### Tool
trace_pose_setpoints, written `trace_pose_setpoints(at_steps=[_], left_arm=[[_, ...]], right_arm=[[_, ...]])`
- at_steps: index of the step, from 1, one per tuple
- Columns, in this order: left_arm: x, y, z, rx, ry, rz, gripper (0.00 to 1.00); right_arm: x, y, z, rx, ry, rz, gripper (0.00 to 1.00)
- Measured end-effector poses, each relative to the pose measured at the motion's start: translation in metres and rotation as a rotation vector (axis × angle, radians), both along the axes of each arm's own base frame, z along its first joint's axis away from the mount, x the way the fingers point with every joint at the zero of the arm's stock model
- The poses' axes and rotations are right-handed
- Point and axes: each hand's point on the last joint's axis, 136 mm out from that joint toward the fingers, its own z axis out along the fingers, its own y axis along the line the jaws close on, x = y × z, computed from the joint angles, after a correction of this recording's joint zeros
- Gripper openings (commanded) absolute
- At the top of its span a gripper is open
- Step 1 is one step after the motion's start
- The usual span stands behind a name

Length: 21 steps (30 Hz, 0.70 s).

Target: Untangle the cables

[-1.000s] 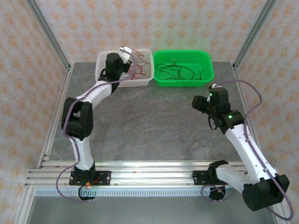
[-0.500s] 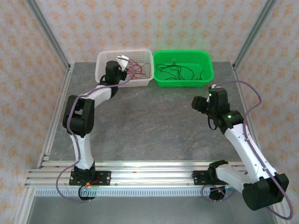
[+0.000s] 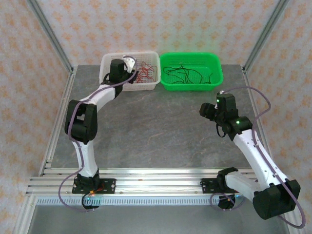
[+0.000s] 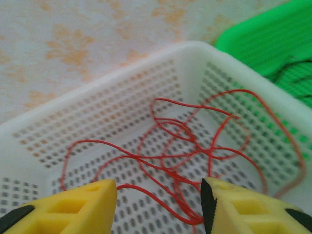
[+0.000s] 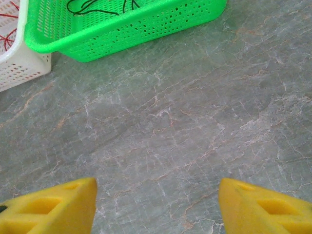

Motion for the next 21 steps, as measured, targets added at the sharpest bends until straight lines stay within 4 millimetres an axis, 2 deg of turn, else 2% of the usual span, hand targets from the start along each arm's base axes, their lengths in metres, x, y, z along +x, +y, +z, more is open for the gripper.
trace_pose_setpoints(at_steps=[2, 4, 7, 10, 12, 14, 15, 17, 18, 21], left_arm=[[-0.008, -0.009, 0.013, -0.035, 0.046, -0.044, 0.44], [-0.025, -0.013, 0.021, -0.071, 0.083, -0.069, 0.45], [-0.069, -0.011, 0.032, -0.129, 0.102, -0.074, 0.47], [-0.113, -0.001, 0.047, -0.177, 0.066, -0.047, 0.56], [-0.136, 0.013, 0.062, -0.197, 0.000, 0.015, 0.71], [-0.156, 0.034, 0.082, -0.218, -0.096, 0.114, 0.93], [-0.164, 0.047, 0.090, -0.228, -0.147, 0.170, 0.99], [-0.186, 0.079, 0.102, -0.254, -0.260, 0.321, 0.99], [-0.196, 0.092, 0.101, -0.258, -0.294, 0.382, 0.99], [-0.219, 0.132, 0.080, -0.255, -0.357, 0.579, 0.99]], right_arm=[[0.001, 0.000, -0.004, -0.005, 0.015, 0.001, 0.67], [0.002, 0.000, -0.008, -0.009, 0.027, 0.002, 0.69], [0.004, 0.000, -0.012, -0.027, 0.037, 0.005, 0.70], [0.010, -0.002, -0.017, -0.050, 0.035, -0.001, 0.72], [0.017, -0.005, -0.021, -0.068, 0.006, -0.010, 0.74], [0.022, -0.010, -0.034, -0.098, -0.029, -0.024, 0.76], [0.024, -0.013, -0.041, -0.116, -0.047, -0.032, 0.78], [0.026, -0.021, -0.060, -0.165, -0.086, -0.050, 0.81], [0.027, -0.025, -0.068, -0.188, -0.111, -0.059, 0.82], [0.028, -0.037, -0.084, -0.257, -0.210, -0.083, 0.85]])
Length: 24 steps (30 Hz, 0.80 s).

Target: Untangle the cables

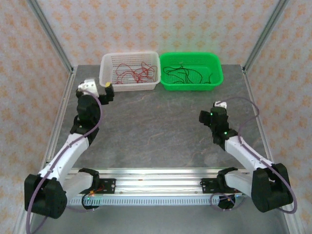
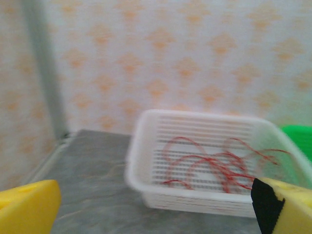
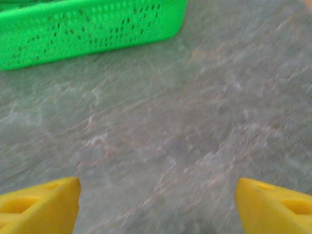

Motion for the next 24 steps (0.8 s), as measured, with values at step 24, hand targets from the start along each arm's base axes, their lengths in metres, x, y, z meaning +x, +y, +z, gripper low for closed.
trace_pose_setpoints(at_steps=[24], left_arm=[[-0.016, 0.050, -0.150, 0.002, 0.007, 0.175, 1.00]], right_arm=[[0.043, -0.044, 0.006, 0.018, -0.417, 0.025, 1.00]])
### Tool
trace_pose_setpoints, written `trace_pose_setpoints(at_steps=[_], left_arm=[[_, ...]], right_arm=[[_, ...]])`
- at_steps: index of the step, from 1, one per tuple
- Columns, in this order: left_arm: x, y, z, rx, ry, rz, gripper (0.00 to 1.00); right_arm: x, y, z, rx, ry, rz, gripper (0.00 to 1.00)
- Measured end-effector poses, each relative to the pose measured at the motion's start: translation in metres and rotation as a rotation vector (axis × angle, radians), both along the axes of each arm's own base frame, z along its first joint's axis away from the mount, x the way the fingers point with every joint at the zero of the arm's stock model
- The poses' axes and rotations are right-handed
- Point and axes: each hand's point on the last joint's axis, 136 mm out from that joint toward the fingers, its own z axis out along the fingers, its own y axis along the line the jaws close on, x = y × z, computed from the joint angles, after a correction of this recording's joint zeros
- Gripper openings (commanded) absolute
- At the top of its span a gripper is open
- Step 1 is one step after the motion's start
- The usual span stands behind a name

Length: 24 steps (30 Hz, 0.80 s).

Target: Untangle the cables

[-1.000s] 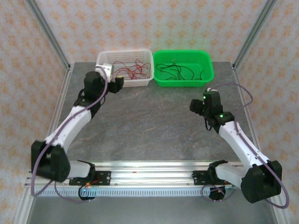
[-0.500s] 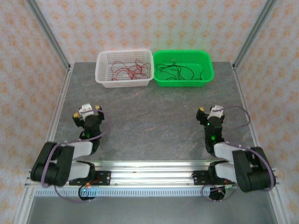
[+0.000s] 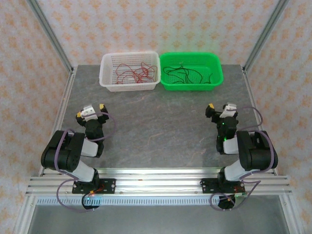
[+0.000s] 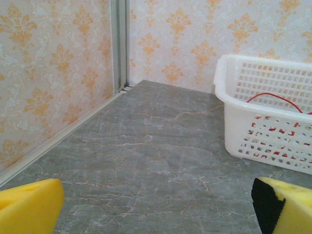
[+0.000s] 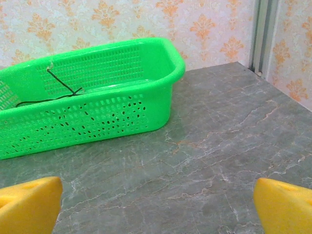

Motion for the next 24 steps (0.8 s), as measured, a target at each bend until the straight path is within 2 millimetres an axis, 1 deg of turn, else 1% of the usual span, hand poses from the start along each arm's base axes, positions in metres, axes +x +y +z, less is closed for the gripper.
trace_pose_setpoints(at_steps=[6, 22, 23, 24], left_arm=[[0.0009, -0.0021, -0.0001, -0.004, -0.001, -0.013, 1.00], [0.0034, -0.0076, -0.0002, -0.007, -0.001, -0.048, 1.00], [0.0035, -0.0079, -0.0001, -0.007, -0.002, -0.050, 1.00], [0.0037, -0.0084, -0.0001, -0.007, -0.002, -0.053, 1.00]], right_arm=[[-0.0008, 0.0032, -0.0061, 0.002, 0.025, 0.009, 1.00], [-0.0014, 0.0024, -0.0081, 0.006, 0.035, 0.004, 1.00], [-0.0026, 0.0029, -0.0078, 0.007, 0.046, 0.006, 1.00], [-0.0053, 0.0047, -0.0030, 0.004, 0.054, 0.010, 1.00]])
